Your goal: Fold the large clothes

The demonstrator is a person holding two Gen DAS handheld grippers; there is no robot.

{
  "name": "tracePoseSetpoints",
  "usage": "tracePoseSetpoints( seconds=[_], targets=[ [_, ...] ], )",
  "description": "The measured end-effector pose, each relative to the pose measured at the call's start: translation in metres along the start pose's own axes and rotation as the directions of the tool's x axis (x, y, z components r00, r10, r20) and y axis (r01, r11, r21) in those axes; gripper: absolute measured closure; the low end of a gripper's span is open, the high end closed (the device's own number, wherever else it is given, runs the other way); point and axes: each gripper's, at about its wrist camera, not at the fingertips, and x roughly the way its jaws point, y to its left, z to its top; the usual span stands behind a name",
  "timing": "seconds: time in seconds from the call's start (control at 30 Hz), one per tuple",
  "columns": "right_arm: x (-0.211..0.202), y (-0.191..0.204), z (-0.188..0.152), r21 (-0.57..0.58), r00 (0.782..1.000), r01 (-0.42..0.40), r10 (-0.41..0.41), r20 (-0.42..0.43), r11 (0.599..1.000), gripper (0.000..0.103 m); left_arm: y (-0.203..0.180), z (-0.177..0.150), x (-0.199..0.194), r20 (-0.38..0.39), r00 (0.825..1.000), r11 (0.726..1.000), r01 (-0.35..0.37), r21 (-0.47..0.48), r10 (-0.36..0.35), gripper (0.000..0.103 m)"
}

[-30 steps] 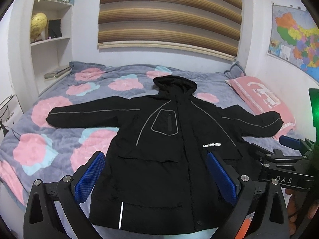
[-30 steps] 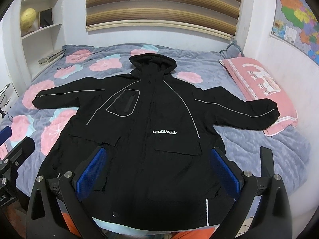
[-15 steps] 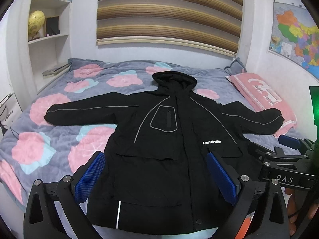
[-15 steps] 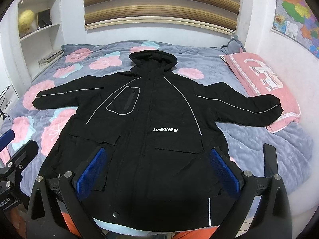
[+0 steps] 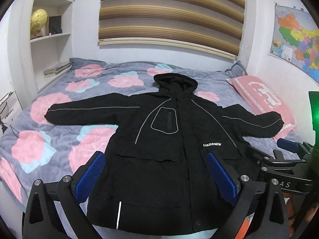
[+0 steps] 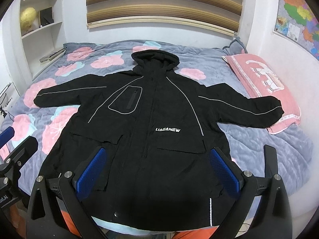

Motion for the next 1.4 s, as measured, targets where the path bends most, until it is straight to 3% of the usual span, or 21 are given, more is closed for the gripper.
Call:
tracePoseSetpoints(
  seconds=[0.37, 0.87, 1.03, 1.17, 1.27, 1.4],
  targets=[
    [0.0, 0.002, 0.005, 0.014, 1.0, -0.011, 0.01, 0.014, 1.0, 0.0, 0.0, 0.001, -0.003, 0.028, 0.999, 1.0, 0.015, 0.003, -0.015, 0.002],
    [0.036, 0.018, 0.012, -0.019, 0.998, -0.036, 0.035, -0.048, 0.999, 0.0, 0.032, -0.002, 0.033, -0.03, 1.0, 0.997, -0.001, -0.073, -0.001, 0.002],
    [0.06, 0.033, 0.03, -0.051, 0.997, -0.077, 0.076, -0.02, 0.996, 0.0, 0.068, 0.001, 0.057, -0.047, 0.998, 0.99, -0.052, -0.131, 0.046, 0.002],
    [0.085, 0.041, 0.046, -0.077, 0.988, -0.118, 0.125, 0.096, 0.99, 0.0, 0.111, 0.004, 0.078, -0.037, 0.994, 0.975, -0.107, -0.197, 0.102, 0.002],
    [0.117, 0.041, 0.058, -0.075, 0.983, -0.117, 0.126, 0.13, 0.99, 0.0, 0.147, 0.011, 0.094, -0.024, 0.99, 0.964, -0.138, -0.229, 0.136, 0.002],
    [0.173, 0.034, 0.066, -0.04, 0.959, -0.241, 0.244, 0.142, 0.97, 0.0, 0.213, 0.027, 0.119, 0.032, 0.989, 0.954, -0.131, -0.269, 0.145, 0.002]
  ],
)
